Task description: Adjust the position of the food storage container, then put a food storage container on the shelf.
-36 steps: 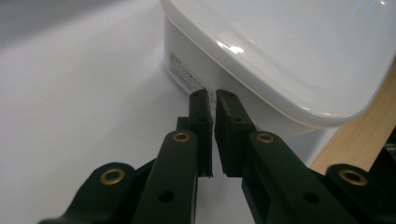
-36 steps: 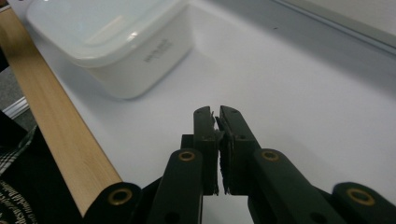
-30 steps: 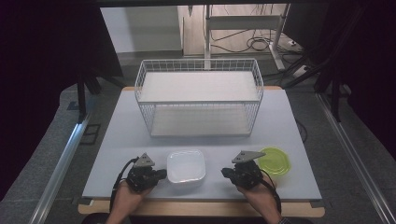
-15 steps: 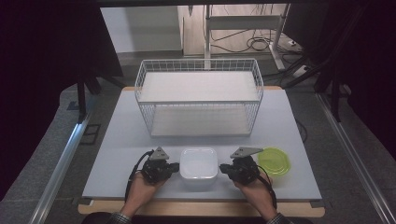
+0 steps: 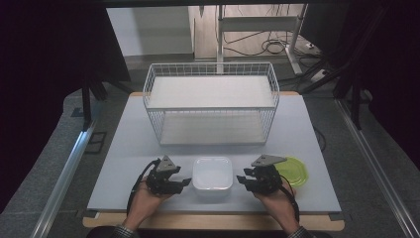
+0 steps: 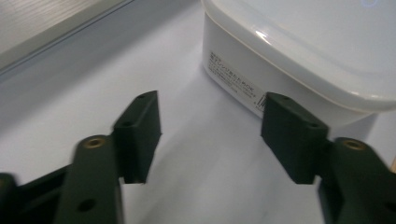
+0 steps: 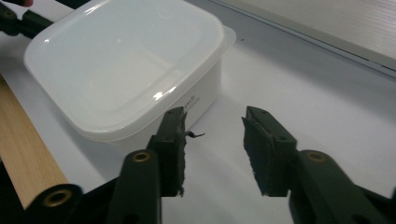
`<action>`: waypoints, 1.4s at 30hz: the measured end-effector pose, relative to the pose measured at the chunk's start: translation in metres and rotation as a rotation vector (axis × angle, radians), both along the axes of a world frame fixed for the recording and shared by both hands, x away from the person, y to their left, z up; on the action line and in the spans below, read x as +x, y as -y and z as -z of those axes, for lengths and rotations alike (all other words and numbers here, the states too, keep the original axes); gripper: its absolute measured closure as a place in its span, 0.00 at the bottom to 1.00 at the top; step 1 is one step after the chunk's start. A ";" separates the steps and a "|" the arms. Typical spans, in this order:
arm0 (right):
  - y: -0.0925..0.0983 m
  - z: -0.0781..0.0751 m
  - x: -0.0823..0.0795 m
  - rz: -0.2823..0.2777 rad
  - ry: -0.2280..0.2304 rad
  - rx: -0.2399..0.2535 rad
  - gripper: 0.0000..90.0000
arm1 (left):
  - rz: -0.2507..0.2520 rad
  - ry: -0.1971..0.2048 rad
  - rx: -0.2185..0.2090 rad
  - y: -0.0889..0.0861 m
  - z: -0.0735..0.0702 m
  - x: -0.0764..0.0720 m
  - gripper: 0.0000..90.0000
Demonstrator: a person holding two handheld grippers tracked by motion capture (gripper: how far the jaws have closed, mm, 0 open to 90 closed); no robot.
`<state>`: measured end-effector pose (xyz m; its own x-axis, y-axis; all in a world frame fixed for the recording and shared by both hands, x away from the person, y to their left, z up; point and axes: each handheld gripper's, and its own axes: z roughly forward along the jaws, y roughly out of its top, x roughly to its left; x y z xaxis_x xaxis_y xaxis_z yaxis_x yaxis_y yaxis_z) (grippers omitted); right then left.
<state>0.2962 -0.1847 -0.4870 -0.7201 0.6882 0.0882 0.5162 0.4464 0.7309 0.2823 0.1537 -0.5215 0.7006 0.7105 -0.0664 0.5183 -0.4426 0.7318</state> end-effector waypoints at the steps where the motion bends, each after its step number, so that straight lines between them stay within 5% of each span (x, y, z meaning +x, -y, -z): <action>1: 0.001 0.000 0.000 0.002 0.002 0.004 0.61 | 0.001 0.003 0.004 -0.001 0.000 0.000 0.35; 10: 0.002 -0.002 0.002 -0.007 0.008 0.032 0.39 | 0.011 0.013 -0.058 -0.012 -0.006 -0.003 0.13; 15: 0.001 -0.004 0.002 -0.007 0.024 0.065 0.31 | 0.014 0.026 -0.130 -0.018 -0.009 -0.002 0.07; 22: -0.002 -0.002 0.006 -0.048 -0.001 0.113 0.17 | 0.041 0.065 -0.167 -0.012 -0.012 -0.001 0.03; 30: -0.014 0.002 0.009 -0.079 -0.002 0.068 0.09 | 0.071 0.037 -0.181 0.000 -0.020 0.004 0.05; 36: -0.022 0.004 0.015 -0.076 -0.047 0.078 0.05 | 0.100 0.005 -0.160 0.010 -0.020 0.011 0.03; 39: -0.028 0.006 0.018 -0.082 -0.080 0.089 0.04 | 0.113 -0.015 -0.192 0.014 -0.020 0.016 0.02; 42: -0.033 0.005 0.019 -0.088 -0.086 0.081 0.06 | 0.119 -0.031 -0.181 0.020 -0.018 0.020 0.03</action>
<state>0.3149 -0.1520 -0.4925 -0.7649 0.6106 0.2050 0.5400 0.4344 0.7209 0.3024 0.1339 -0.5034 0.7744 0.5973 -0.2086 0.4939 -0.3647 0.7893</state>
